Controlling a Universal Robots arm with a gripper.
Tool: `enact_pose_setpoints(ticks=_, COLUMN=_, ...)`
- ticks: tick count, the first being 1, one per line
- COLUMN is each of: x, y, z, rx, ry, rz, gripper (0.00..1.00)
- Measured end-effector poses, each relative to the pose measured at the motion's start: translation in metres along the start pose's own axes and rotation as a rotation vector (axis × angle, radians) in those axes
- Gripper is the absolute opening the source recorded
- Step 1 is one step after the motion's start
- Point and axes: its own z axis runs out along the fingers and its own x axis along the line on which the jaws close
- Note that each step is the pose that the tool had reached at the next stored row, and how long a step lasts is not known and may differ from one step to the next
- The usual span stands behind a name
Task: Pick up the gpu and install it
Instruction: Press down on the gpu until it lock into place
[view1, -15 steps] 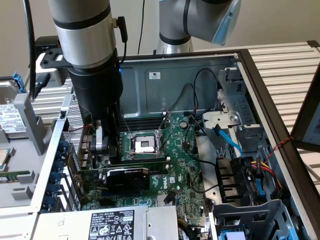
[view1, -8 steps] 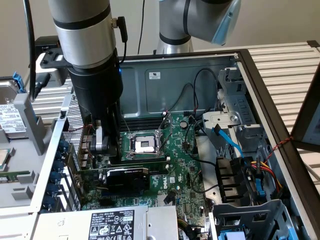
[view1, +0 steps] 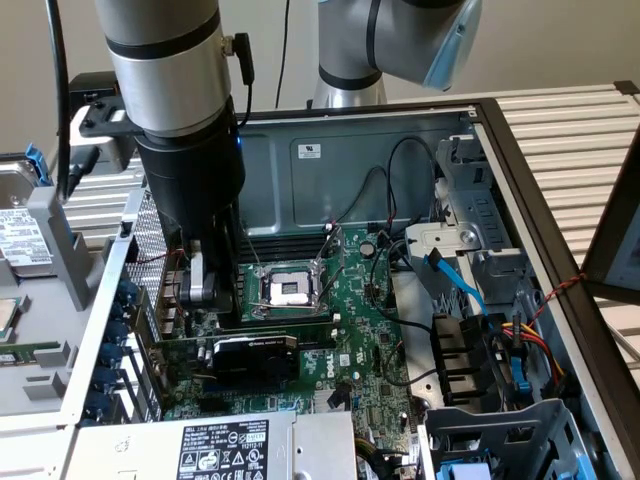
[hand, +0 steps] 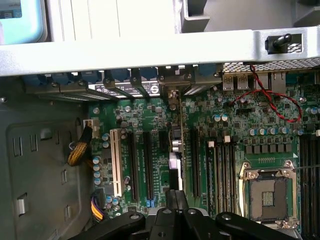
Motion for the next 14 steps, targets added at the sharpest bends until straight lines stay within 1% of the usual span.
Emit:
enact_pose_setpoints(ticks=1, x=0.0, y=0.0005, z=-0.0001, rx=-0.0135, ry=0.001, rz=0.0, gripper=0.11)
enact_pose_setpoints(ticks=2, x=0.0, y=0.0014, z=0.0, rx=-0.0229, ry=0.0011, rz=0.0, gripper=0.11)
enact_pose_setpoints(ticks=4, x=0.0, y=0.003, z=0.0003, rx=-0.037, ry=0.0021, rz=0.0, gripper=0.11)
enact_pose_setpoints(ticks=5, x=-0.001, y=0.0037, z=0.0008, rx=-0.042, ry=0.0026, rz=0.0, gripper=0.11)
enact_pose_setpoints(ticks=6, x=-0.001, y=0.0041, z=0.0016, rx=-0.0437, ry=0.0021, rz=0.0, gripper=0.11)
enact_pose_setpoints(ticks=10, x=-0.004, y=0.0062, z=0.0067, rx=-0.0455, ry=-0.001, rz=0.0, gripper=0.11)
enact_pose_setpoints(ticks=14, x=-0.004, y=0.01, z=0.0126, rx=-0.0473, ry=-0.0013, rz=0.0, gripper=0.11)
